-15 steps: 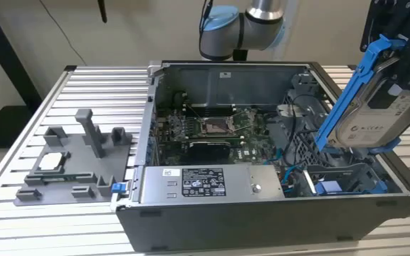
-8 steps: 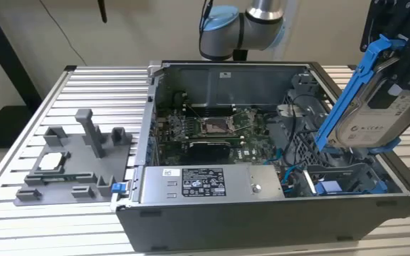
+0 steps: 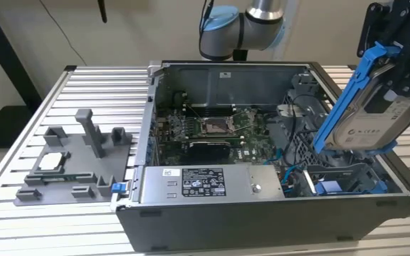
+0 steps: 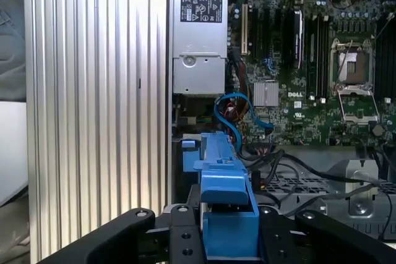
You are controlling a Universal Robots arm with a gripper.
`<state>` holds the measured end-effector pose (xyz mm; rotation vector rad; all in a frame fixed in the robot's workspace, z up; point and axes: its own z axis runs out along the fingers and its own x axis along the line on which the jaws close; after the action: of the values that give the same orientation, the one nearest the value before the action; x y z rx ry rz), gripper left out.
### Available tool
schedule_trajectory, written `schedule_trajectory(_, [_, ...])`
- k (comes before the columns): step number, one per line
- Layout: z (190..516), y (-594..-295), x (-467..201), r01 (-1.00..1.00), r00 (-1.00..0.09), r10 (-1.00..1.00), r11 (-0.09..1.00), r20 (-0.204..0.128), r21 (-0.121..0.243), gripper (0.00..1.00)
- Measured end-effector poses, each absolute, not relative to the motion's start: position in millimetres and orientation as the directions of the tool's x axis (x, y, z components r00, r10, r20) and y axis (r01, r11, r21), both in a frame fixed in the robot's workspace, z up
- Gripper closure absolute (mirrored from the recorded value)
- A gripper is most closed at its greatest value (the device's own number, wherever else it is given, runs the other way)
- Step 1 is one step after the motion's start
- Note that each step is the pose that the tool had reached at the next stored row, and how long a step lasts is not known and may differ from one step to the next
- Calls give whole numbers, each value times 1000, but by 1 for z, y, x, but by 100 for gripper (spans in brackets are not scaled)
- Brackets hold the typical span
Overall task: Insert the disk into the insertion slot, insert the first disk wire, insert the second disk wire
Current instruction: 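Insert the disk into the insertion slot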
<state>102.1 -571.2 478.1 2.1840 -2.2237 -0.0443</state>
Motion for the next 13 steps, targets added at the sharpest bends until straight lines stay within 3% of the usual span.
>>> schedule_trajectory(13, [458, -571, 108, -999, -18, -1000, 18, -4, 37, 100])
